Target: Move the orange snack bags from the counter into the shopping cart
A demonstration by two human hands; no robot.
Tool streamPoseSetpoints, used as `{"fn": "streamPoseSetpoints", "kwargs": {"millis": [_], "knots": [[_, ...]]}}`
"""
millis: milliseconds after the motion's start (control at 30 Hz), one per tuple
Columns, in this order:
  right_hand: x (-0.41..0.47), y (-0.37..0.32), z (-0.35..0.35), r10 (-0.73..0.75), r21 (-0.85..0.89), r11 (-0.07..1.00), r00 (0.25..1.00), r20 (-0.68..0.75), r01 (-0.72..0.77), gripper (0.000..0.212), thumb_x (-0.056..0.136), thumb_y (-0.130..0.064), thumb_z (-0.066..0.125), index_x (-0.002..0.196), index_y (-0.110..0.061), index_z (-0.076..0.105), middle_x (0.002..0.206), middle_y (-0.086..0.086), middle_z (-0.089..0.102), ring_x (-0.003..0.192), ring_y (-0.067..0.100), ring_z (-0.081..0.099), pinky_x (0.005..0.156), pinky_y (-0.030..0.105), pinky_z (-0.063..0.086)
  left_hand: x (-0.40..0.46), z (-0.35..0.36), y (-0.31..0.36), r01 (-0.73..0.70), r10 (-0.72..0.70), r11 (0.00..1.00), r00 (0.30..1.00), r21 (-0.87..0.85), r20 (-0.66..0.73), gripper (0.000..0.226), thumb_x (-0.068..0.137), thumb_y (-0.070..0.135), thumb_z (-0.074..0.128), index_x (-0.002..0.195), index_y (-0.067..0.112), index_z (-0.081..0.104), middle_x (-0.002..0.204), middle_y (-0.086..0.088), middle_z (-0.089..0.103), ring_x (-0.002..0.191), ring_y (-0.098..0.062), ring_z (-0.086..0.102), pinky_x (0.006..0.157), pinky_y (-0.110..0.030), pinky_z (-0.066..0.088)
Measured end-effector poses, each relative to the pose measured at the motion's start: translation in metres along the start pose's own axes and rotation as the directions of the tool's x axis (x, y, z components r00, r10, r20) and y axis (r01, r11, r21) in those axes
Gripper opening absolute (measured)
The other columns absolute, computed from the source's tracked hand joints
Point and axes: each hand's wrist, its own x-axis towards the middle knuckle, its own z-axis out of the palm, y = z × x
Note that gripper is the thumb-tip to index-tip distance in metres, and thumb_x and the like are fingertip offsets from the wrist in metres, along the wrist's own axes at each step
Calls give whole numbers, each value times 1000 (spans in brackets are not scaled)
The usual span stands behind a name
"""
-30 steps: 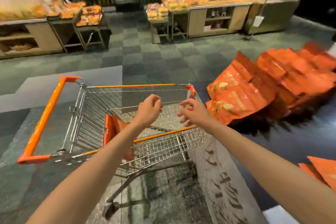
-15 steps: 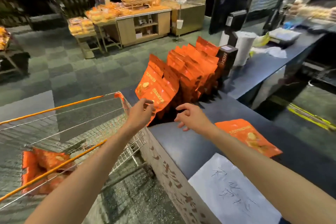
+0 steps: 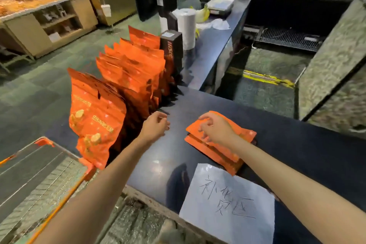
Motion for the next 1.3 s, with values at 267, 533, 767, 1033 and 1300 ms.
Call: {"fn": "streamPoseSetpoints", "kwargs": {"millis": [267,533,767,1033,1300], "knots": [[60,49,13,99,-455,881,991,-95,-131,36,89,-16,49,124,-13,58,112,7,66,106,26,59,86,33,45,93,45,-46,235,-233,972,940,20,249,20,92,7,37,105,9,53,89,-10,61,68,-18,57,61,-29,47],[113,96,50,178,-697,693,980,-87,-187,37,88,-24,49,124,-14,53,127,11,49,122,33,43,103,44,35,133,81,-90,479,-465,875,789,72,402,18,93,8,45,85,16,58,83,-8,61,69,-17,55,56,-21,49],[132,122,84,304,-860,456,948,-93,-230,64,86,-31,57,144,-24,30,156,9,17,145,35,8,112,62,3,160,94,-107,622,-553,778,609,89,569,28,92,12,55,119,13,60,110,-4,66,97,-14,61,86,-30,49],[132,128,104,272,-940,314,961,-46,-133,69,85,-13,59,145,-15,25,152,22,26,141,45,19,109,66,13,169,103,-99,634,-586,761,576,142,569,18,90,4,51,83,21,53,96,-5,64,95,-20,60,74,-25,46],[120,144,93,148,-976,215,989,-5,-37,43,77,-11,56,119,-6,61,114,22,65,103,43,63,83,53,52,151,120,-97,620,-583,767,568,163,582,20,83,-2,59,86,16,51,86,-9,64,87,-21,62,85,-32,49]]}}
